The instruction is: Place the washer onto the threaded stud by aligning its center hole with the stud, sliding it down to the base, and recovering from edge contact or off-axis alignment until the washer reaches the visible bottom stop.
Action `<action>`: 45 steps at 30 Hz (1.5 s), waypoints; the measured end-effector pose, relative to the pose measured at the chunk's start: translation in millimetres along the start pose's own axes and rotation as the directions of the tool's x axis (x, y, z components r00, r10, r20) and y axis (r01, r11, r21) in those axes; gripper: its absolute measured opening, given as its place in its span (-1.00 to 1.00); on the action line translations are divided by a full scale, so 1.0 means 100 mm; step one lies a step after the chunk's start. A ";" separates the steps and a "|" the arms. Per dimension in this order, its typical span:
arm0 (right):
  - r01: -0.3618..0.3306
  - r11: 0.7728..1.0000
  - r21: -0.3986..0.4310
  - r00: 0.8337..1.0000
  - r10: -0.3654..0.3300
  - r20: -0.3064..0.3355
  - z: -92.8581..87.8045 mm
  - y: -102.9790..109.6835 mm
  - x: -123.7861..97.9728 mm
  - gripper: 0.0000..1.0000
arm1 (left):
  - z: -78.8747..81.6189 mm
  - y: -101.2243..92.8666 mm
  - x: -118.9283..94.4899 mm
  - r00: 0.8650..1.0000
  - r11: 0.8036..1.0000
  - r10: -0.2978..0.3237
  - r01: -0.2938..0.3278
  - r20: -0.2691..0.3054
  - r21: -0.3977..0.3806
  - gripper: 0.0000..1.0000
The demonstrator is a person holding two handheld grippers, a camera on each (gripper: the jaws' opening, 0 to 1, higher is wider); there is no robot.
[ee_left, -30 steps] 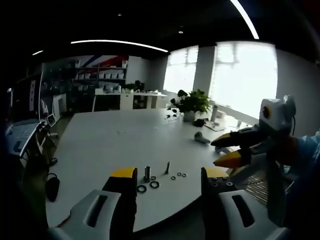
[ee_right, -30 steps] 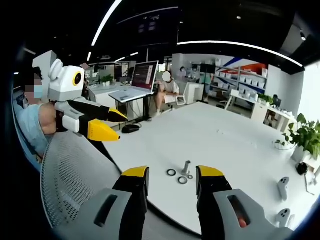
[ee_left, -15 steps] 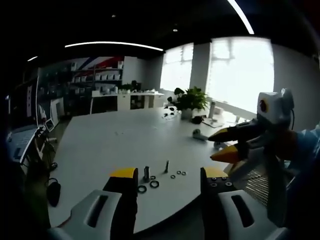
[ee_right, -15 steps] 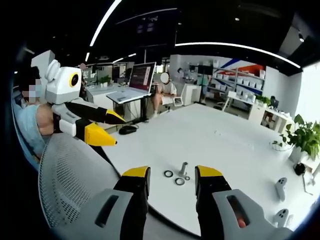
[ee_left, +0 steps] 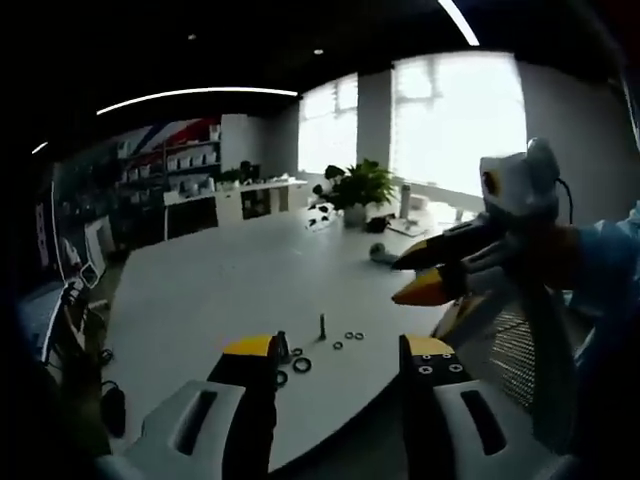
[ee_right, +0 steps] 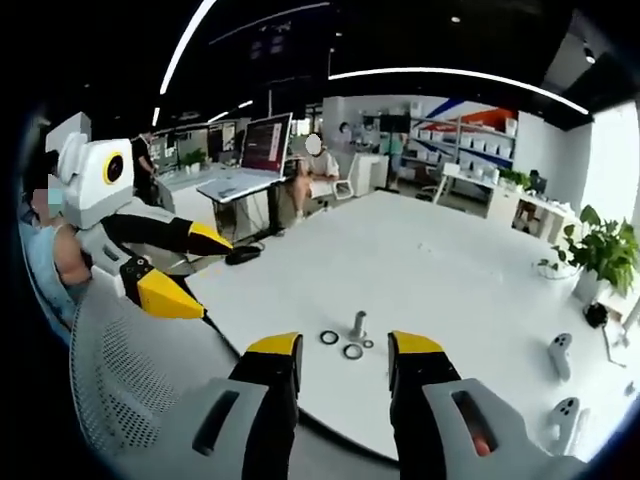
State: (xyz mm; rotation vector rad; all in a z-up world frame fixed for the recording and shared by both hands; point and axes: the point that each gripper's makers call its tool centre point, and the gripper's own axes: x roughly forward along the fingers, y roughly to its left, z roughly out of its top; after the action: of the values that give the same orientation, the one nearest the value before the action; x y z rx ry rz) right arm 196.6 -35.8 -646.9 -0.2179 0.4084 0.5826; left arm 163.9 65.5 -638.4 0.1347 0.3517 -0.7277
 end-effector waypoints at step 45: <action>-0.387 0.922 -0.026 0.878 0.360 -0.316 -1.55 -1.08 0.92 -0.48 | -0.16 1.00 -0.35 0.754 0.757 0.649 -0.627 -0.102 0.183 -0.46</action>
State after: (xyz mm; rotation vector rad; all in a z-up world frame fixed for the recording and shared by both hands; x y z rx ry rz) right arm 280.5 -127.4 -816.5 -0.3200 0.7362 0.9565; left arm 202.9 165.3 -640.7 0.4274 0.3779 -0.0482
